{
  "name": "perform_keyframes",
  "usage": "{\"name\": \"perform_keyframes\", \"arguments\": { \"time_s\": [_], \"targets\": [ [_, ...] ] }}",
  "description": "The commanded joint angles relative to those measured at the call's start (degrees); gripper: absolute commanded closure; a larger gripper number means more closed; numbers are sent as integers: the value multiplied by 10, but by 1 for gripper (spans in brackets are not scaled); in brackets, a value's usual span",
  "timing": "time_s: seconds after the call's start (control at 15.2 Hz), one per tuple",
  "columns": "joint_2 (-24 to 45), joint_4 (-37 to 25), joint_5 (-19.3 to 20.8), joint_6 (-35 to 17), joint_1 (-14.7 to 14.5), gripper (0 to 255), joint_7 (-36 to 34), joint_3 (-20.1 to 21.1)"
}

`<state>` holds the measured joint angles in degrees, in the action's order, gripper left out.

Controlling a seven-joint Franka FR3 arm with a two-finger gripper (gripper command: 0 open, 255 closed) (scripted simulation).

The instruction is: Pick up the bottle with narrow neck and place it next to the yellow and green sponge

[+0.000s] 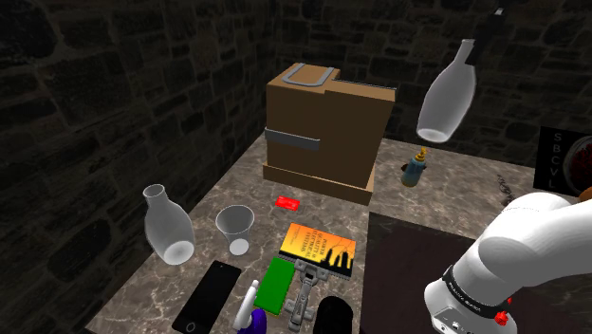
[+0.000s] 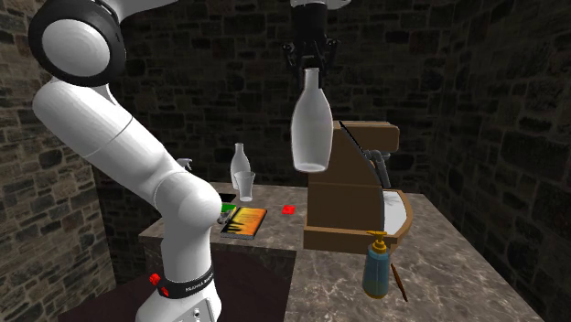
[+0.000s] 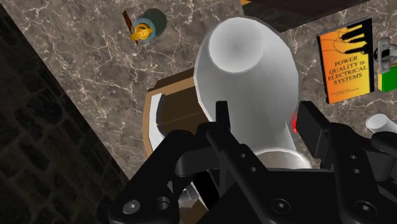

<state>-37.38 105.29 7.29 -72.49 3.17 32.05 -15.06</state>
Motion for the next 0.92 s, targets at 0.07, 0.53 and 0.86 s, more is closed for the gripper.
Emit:
{"name": "perform_keyframes", "arguments": {
  "time_s": [0.07, 0.53, 0.86],
  "targets": [
    [8, -1, -21, -4, -7, 255, -43, 35],
    [48, -19, -65, -22, -25, 255, -136, 111],
    [93, -51, -89, -36, -39, 255, -202, 162]
  ]
}}
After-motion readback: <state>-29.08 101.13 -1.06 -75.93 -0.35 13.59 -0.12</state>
